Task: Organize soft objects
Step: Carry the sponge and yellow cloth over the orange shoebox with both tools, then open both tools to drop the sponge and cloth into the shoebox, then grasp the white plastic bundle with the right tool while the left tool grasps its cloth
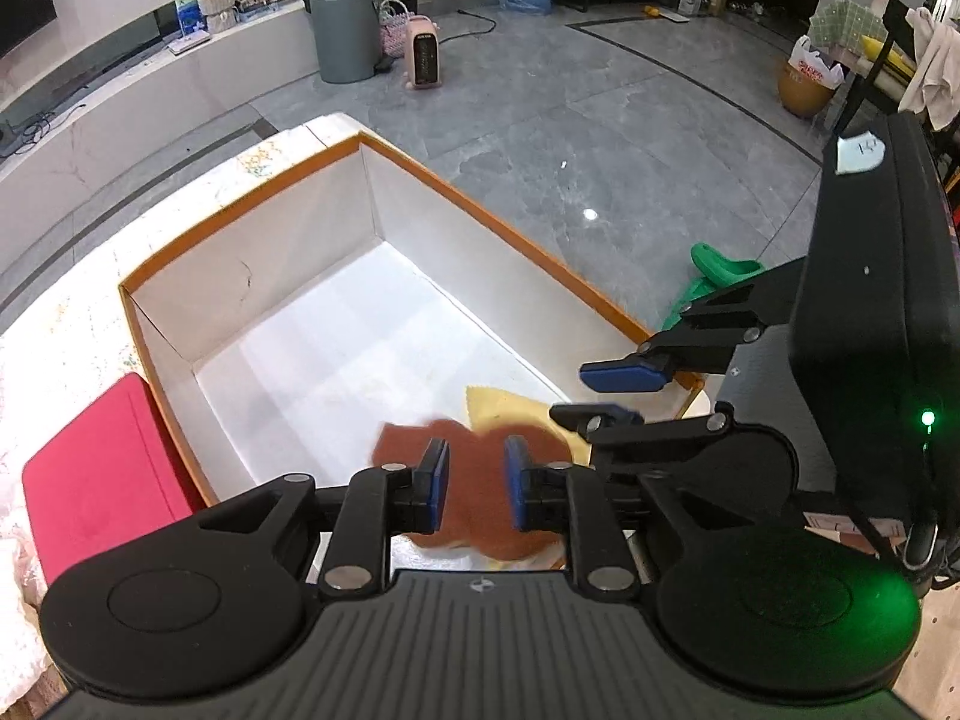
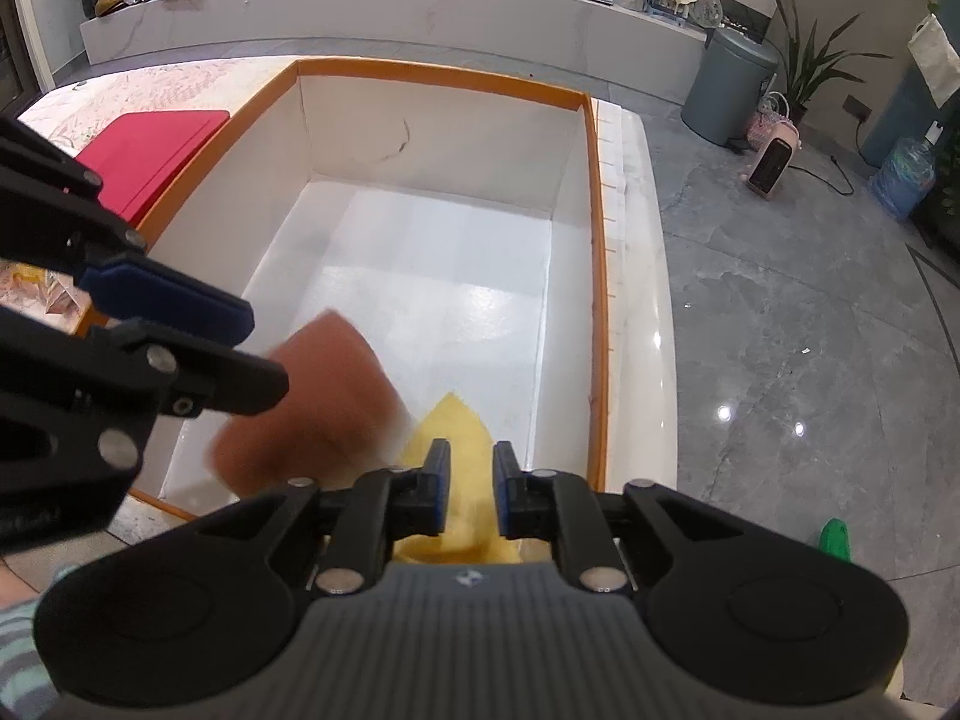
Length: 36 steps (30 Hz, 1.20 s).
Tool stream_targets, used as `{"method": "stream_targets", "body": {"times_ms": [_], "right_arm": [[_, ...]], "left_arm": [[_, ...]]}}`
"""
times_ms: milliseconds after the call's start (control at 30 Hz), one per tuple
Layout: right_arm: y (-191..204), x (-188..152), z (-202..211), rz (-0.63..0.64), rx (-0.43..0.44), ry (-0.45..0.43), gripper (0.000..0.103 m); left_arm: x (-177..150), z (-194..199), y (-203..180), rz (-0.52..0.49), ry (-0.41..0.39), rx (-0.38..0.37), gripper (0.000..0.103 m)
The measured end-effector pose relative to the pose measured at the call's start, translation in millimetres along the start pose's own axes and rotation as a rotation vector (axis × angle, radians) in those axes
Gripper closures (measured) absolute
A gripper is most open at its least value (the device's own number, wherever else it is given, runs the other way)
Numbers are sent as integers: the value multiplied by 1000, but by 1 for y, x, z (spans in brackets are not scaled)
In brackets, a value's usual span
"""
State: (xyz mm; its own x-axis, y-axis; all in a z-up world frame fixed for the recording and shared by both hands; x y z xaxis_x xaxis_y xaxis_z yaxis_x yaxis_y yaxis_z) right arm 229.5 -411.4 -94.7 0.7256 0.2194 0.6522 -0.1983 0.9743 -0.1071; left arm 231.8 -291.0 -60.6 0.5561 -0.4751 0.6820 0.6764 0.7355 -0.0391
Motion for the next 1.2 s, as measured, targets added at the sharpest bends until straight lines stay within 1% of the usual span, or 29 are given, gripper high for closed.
{"method": "stream_targets", "body": {"times_ms": [67,167,267,433,533,600,667,833,933,1000,1100,1200], "right_arm": [[1,2,4,2,-5,-7,77],[2,5,11,6,-13,-13,75],[3,8,18,10,-27,-26,69],[6,17,36,-4,-33,-55,66],[9,25,52,-20,-42,-95,64],[13,31,64,-35,-49,-134,59],[20,37,77,-47,-50,-175,58],[48,49,109,-60,-40,-300,51],[73,53,123,-74,-18,-380,49],[90,54,128,-83,1,-415,48],[119,52,130,-93,31,-467,45],[148,49,125,-108,64,-505,43]], "left_arm": [[3,5,0,6,-13,3,70],[6,14,0,12,-35,4,69],[10,26,1,17,-66,2,66],[11,51,5,22,-110,14,66],[9,72,12,35,-154,23,66],[6,86,18,49,-187,33,66],[4,102,24,63,-228,45,66],[-8,145,46,76,-369,112,66],[-20,167,64,100,-438,186,66],[-30,178,77,107,-480,242,66],[-48,188,97,132,-506,327,66],[-71,192,120,179,-512,395,66]]}}
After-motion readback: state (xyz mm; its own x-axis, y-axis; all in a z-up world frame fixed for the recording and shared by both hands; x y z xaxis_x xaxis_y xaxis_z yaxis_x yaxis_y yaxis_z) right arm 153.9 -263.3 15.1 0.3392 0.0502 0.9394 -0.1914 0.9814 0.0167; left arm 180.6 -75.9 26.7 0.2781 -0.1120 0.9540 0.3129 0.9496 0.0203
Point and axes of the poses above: each gripper's, at about its wrist camera, not at the fingertips, and z roughly against the way its jaws point, y to its left, x to its top, the point moved 7 cm from there along -z, roughly the way its jaws point, and after that the axes turned 12 degrees about -y, right-handed, at the moved point
